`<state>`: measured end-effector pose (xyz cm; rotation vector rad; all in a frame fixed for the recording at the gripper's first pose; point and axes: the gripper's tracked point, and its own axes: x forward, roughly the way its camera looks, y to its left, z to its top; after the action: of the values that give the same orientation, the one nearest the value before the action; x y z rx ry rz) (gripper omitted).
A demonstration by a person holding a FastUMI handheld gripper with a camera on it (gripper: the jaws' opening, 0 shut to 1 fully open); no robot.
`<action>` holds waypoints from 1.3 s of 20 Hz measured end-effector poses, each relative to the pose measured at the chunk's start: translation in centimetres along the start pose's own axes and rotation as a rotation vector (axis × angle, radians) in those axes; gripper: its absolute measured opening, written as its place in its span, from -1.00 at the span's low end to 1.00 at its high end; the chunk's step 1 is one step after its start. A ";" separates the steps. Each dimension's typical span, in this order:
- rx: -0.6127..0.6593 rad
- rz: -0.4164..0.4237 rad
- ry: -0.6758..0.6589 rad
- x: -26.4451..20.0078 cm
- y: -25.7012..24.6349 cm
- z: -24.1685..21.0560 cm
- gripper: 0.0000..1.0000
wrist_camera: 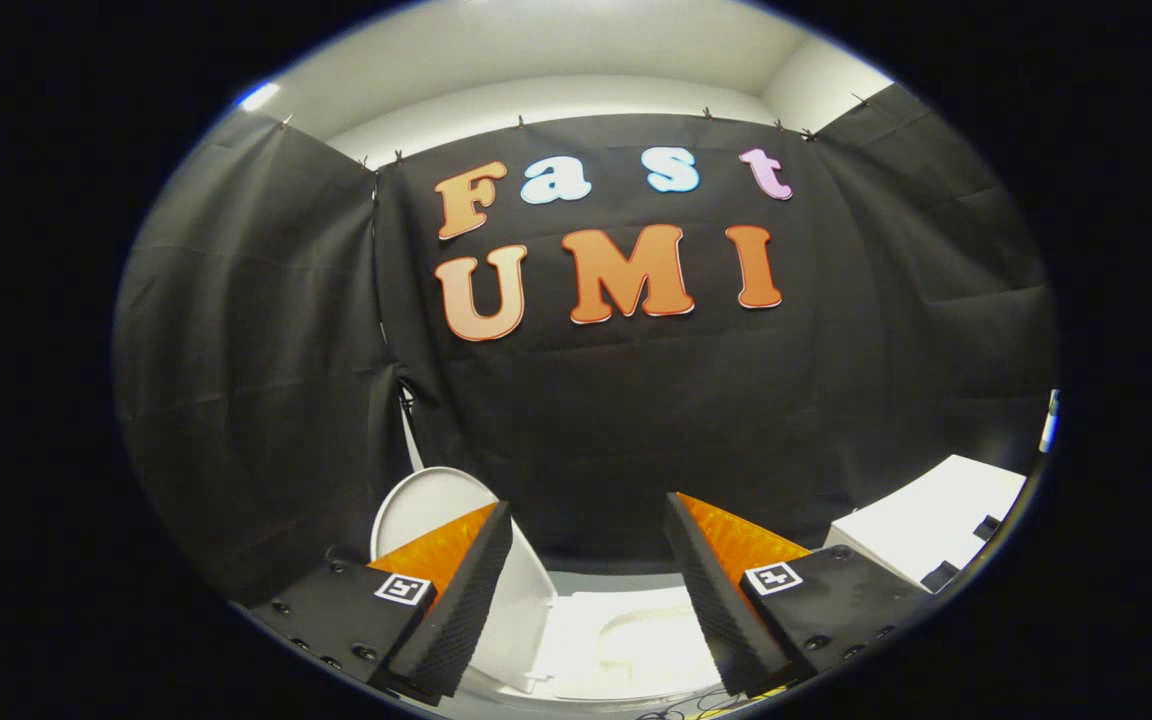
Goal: Open the toilet lid.
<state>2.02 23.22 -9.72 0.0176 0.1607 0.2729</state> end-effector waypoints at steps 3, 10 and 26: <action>-0.015 -0.032 -0.024 -0.2 -4.2 1.3 0.97; -0.019 -0.131 -0.076 -1.7 -13.7 4.7 0.96; -0.027 -0.181 -0.081 -3.0 -16.8 4.3 0.96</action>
<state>4.32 6.30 -5.63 -0.0129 0.0770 0.0931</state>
